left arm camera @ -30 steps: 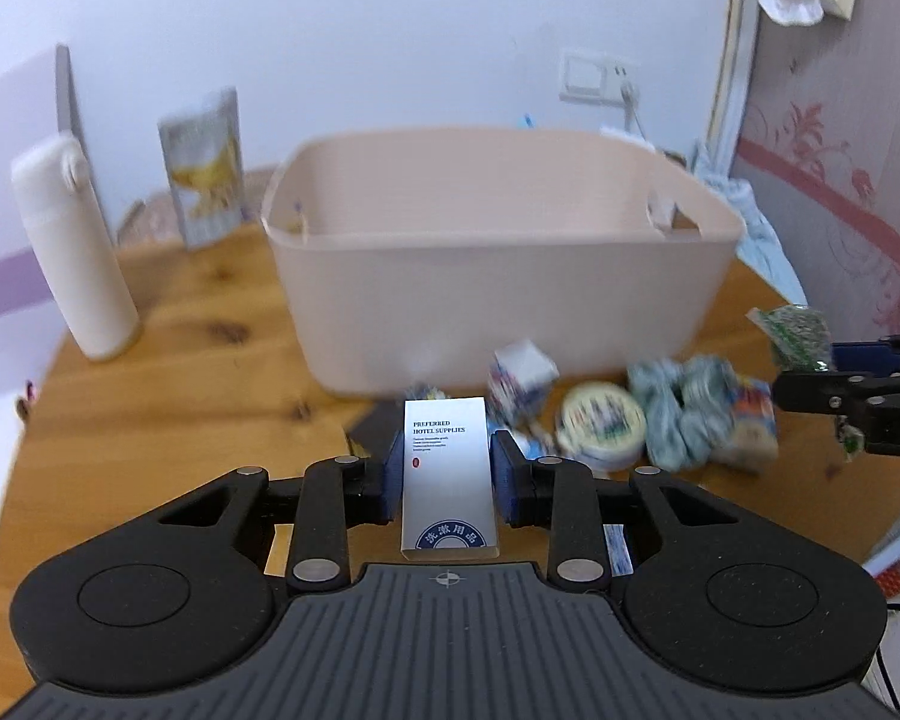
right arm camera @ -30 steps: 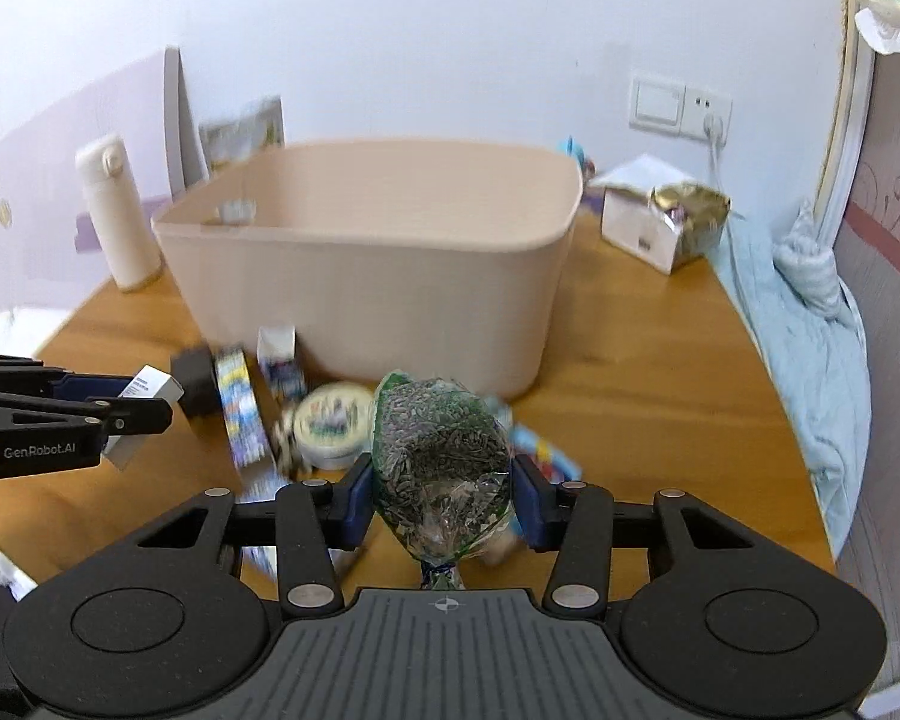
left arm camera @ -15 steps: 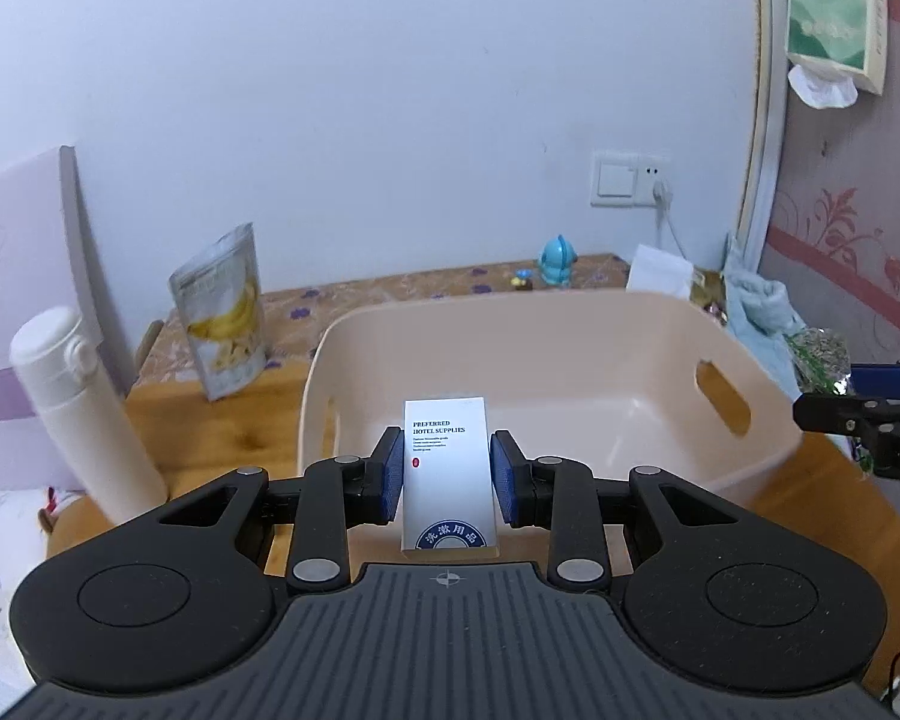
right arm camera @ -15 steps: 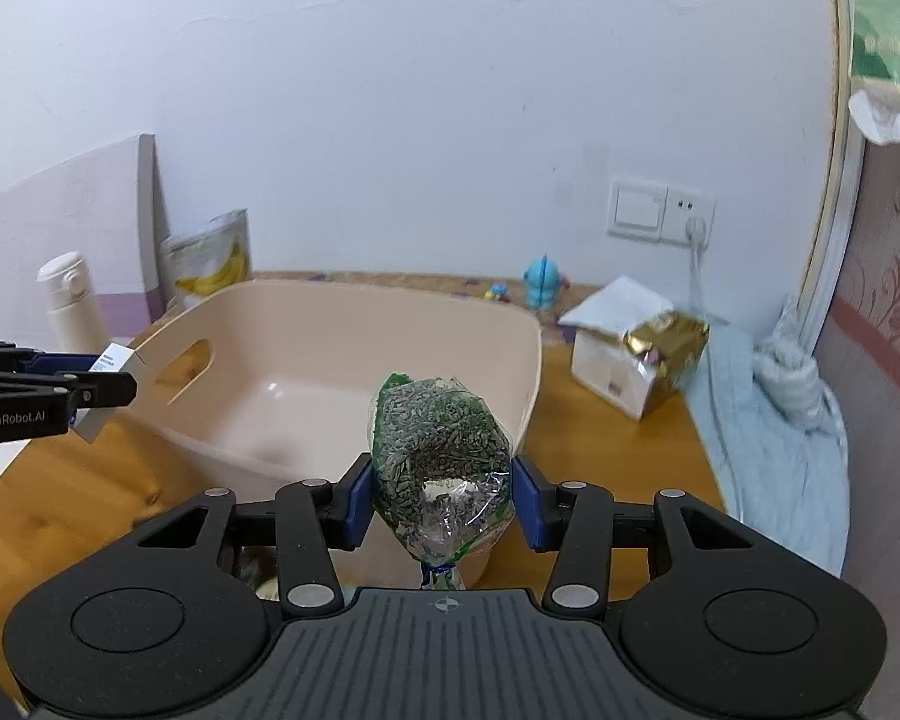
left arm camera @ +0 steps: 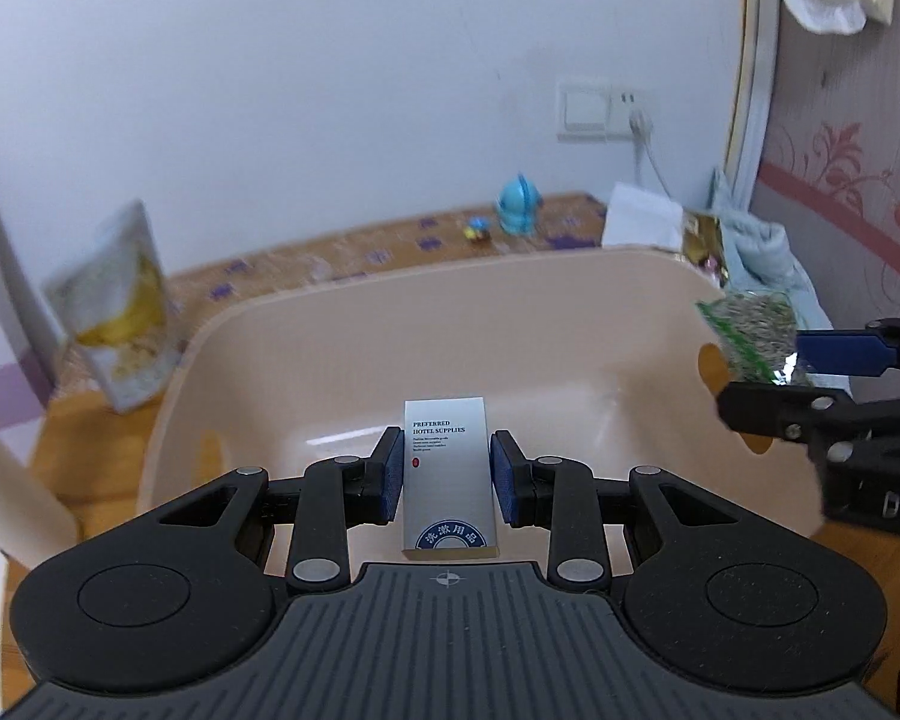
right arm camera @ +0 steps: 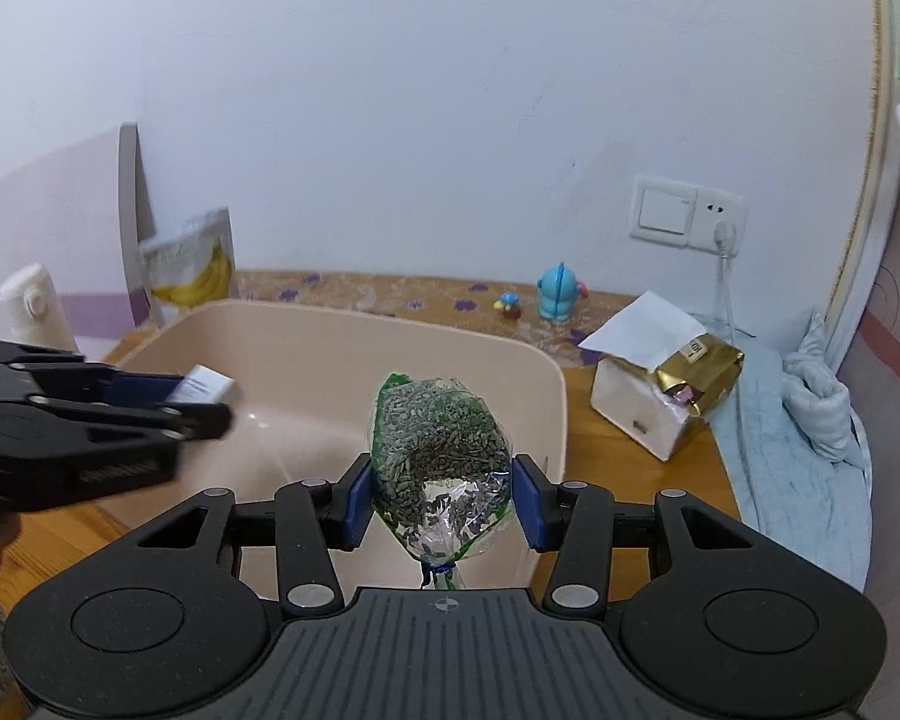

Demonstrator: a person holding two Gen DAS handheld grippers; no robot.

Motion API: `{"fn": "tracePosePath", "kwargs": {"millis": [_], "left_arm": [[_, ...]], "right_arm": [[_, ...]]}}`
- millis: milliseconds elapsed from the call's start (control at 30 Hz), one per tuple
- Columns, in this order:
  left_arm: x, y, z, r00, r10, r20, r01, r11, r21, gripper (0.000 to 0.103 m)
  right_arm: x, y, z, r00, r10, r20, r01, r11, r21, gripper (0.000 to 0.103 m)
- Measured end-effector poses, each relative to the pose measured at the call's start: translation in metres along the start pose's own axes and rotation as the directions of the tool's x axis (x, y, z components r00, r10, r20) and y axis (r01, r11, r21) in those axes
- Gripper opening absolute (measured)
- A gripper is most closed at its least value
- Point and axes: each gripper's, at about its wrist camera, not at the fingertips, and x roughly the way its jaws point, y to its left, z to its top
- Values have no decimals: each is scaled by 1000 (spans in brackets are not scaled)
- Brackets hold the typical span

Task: Organize objects
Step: 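Lift the white box and tea bag over the basket with both tools, then open both tools to drop the white box and tea bag into the basket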

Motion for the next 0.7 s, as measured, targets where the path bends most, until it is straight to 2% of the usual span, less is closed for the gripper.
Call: {"fn": "tracePosePath", "kwargs": {"millis": [300, 600, 667, 700], "left_arm": [[33, -5, -3, 994, 1, -108, 5, 998, 56, 32], [41, 3, -7, 990, -1, -142, 8, 999, 46, 32], [40, 4, -6, 990, 3, -138, 3, 999, 41, 42], [39, 5, -6, 991, -2, -135, 6, 999, 34, 46]], "right_arm": [[38, 6, 7, 990, 46, -134, -53, 998, -44, 45], [62, 16, -2, 974, 29, -224, -55, 992, -114, 46], [63, 19, -3, 975, 16, -223, -44, 991, -124, 48], [62, 20, -4, 975, 8, -221, -37, 991, -128, 54]]}}
